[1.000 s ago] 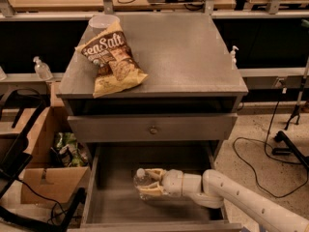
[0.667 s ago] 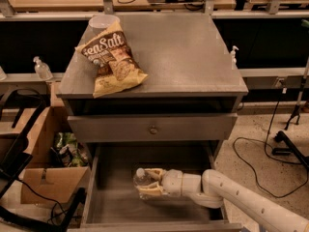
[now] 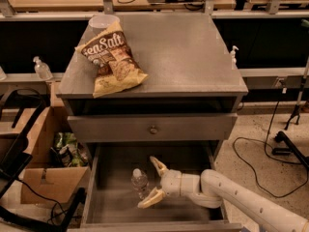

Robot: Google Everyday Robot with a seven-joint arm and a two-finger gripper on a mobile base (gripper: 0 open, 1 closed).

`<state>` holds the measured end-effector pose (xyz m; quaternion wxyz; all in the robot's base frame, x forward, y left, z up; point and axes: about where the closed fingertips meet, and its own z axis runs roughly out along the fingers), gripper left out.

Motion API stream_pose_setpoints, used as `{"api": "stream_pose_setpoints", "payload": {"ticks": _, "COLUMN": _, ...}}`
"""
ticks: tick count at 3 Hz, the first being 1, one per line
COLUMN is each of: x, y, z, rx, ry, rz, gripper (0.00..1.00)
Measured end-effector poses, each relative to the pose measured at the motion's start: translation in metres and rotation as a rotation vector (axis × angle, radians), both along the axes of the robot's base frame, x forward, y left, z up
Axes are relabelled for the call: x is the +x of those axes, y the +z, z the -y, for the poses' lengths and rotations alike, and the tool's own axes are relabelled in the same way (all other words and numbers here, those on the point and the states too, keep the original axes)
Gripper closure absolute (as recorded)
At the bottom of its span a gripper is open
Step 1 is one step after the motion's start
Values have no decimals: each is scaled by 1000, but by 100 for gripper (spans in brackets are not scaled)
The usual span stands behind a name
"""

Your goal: Place water bottle into middle drawer

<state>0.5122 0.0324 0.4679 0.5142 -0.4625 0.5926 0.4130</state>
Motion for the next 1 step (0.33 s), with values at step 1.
{"api": "stream_pose_setpoints", "payload": {"ticks": 1, "x": 0, "y": 0, "z": 0, "rx": 0, "ry": 0, "rz": 0, "gripper": 0}}
